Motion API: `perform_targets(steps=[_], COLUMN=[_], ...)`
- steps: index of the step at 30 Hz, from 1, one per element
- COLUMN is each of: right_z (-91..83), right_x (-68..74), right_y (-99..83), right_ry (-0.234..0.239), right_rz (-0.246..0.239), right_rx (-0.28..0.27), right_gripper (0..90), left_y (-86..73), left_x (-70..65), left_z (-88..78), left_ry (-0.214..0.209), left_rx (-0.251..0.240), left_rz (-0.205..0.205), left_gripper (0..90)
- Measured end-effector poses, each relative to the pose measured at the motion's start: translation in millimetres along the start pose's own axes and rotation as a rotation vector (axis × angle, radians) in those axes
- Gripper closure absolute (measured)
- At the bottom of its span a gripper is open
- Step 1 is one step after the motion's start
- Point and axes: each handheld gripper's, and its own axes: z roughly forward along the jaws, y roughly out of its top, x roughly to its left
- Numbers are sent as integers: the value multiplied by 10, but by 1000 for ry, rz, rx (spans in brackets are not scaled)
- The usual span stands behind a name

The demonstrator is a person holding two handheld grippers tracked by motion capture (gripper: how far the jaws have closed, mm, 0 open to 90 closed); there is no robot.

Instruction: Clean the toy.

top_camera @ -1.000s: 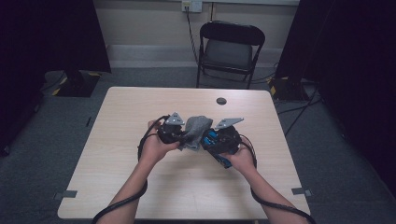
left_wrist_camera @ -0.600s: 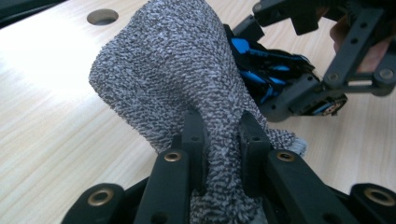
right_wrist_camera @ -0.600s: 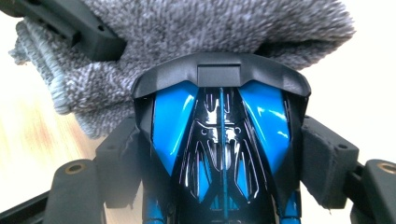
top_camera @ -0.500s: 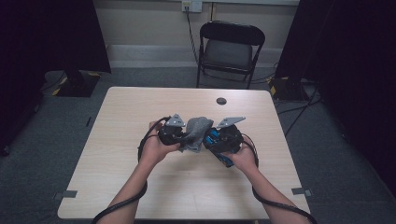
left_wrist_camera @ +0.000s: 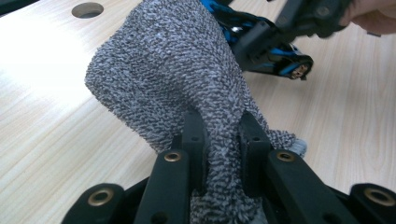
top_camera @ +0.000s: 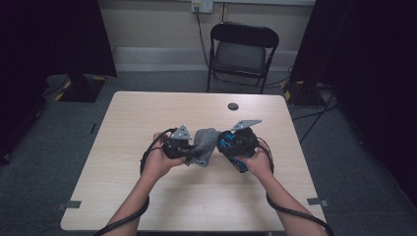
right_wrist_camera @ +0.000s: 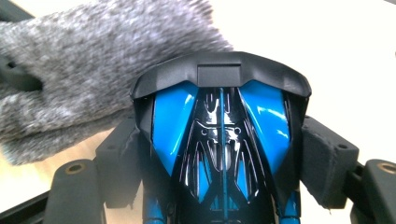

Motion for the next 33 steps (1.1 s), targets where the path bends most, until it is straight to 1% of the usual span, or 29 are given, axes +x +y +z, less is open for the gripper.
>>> perform_targets(steps=[5,6,7,10,11,13,15,20,21,22,23,25,28,29,33], right_z=[7,-3,-10,-30,-30,-52,-60,-40,-35,-22,-22,-8,6,6,16], right_x=[-36,-68,-79,-109,-109,-125,-115,-38,-11,42,42,97,188,188,240], right_y=[4,1,-2,-15,-15,-26,-32,-36,-31,-18,-18,0,24,24,33], right_ry=[-17,-12,-15,-19,-19,-12,-8,19,19,37,37,46,67,67,82], right_rz=[14,29,39,38,38,47,35,19,12,0,0,-18,-35,-35,-49], right_rx=[-1,-8,-11,-9,-9,-17,-10,-11,-10,-8,-8,-3,-3,-3,1], right_gripper=[255,255,255,254,254,255,254,255,254,254,254,255,254,254,254], left_y=[-80,-122,-145,-216,-216,-250,-258,-177,-153,-102,-102,-42,35,55,105], left_x=[-35,-43,-37,16,16,67,110,192,210,235,235,248,251,248,213], left_z=[-12,-26,-38,-92,-92,-134,-170,-194,-185,-152,-152,-114,-49,-27,58], left_ry=[-14,-17,-16,11,11,28,54,93,101,91,91,93,84,79,55], left_rx=[11,16,18,25,25,23,21,-4,-13,-21,-21,-15,-17,-17,-14], left_rz=[4,16,17,6,6,-10,-21,-38,-32,-38,-38,-22,-18,-21,-8], left_gripper=[766,766,765,765,765,765,764,763,762,762,762,762,762,762,762])
